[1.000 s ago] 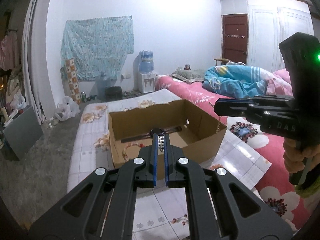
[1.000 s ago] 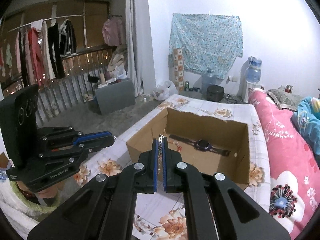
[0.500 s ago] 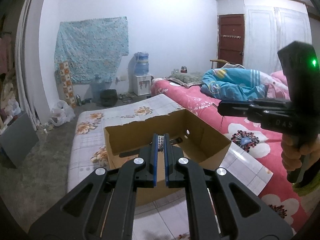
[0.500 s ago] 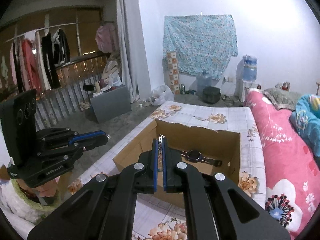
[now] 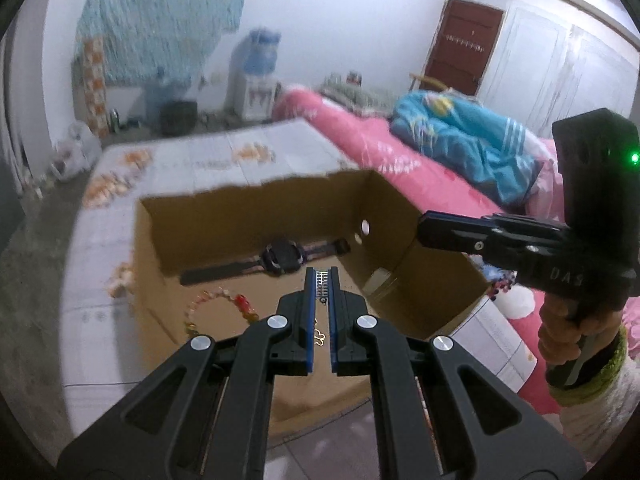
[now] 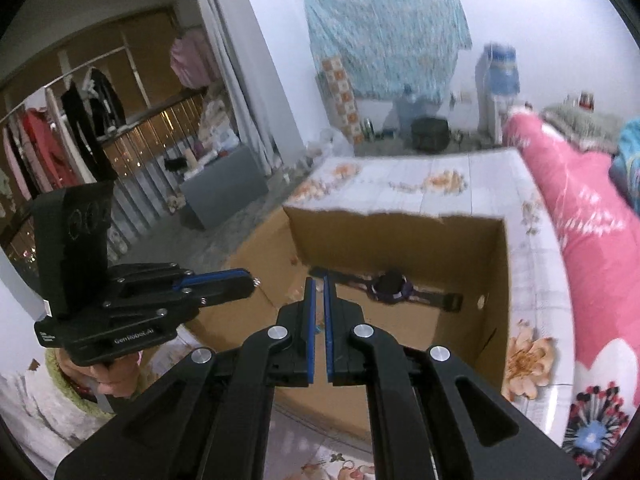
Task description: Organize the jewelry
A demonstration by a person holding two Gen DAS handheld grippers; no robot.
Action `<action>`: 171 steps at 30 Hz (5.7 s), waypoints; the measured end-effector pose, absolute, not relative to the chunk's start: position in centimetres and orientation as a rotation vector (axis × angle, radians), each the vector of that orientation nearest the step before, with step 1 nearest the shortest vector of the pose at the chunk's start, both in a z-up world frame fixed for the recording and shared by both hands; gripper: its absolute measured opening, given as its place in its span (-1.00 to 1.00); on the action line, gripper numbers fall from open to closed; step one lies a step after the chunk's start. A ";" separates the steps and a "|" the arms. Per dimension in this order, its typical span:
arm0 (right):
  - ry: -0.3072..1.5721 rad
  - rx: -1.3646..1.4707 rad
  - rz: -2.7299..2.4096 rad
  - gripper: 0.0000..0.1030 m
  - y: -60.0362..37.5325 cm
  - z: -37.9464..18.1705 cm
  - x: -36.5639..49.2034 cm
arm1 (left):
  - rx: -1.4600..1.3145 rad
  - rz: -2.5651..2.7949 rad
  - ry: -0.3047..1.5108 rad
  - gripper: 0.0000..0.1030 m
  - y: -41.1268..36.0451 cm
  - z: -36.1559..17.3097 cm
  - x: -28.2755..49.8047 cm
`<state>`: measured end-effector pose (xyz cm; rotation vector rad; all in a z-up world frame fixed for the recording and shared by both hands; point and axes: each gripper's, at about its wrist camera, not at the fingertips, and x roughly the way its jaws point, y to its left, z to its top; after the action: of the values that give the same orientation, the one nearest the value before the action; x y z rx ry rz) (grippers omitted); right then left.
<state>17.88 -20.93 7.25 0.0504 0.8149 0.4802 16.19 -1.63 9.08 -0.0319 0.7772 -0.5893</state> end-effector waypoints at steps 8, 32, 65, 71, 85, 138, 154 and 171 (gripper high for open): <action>0.915 0.051 0.427 -0.92 -21.8 3.6 21.5 | -0.037 -0.588 0.954 -0.91 -4.3 5.0 21.1; 0.691 0.085 0.375 0.09 -25.3 9.5 13.4 | -0.089 -0.527 0.785 0.48 0.7 10.1 14.4; 1.065 0.007 0.024 0.87 -27.4 -4.6 1.5 | 0.157 -0.294 0.966 0.81 -0.7 -4.2 3.8; 1.071 -0.024 0.016 0.87 -27.1 -5.0 1.7 | 0.139 -0.273 0.930 0.84 -1.1 -4.3 4.2; 1.106 -0.160 -0.038 0.87 -25.5 -5.9 2.5 | 0.130 -0.265 0.900 0.84 -0.1 -4.8 2.7; 1.188 -0.096 -0.089 0.88 -25.4 -6.1 3.5 | 0.107 -0.214 0.981 0.87 -1.7 -4.3 4.9; 1.039 -0.178 0.038 0.89 -24.6 -5.3 1.8 | 0.143 -0.369 0.982 0.86 -1.8 -3.9 6.0; 0.916 -0.009 0.233 0.35 -25.3 -4.3 2.7 | 0.309 -0.701 0.913 -0.40 -10.3 -2.0 5.1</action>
<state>2.74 -25.28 -4.26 -0.0093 0.9156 0.2328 5.11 -10.28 -2.02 0.3086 0.9130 -0.7015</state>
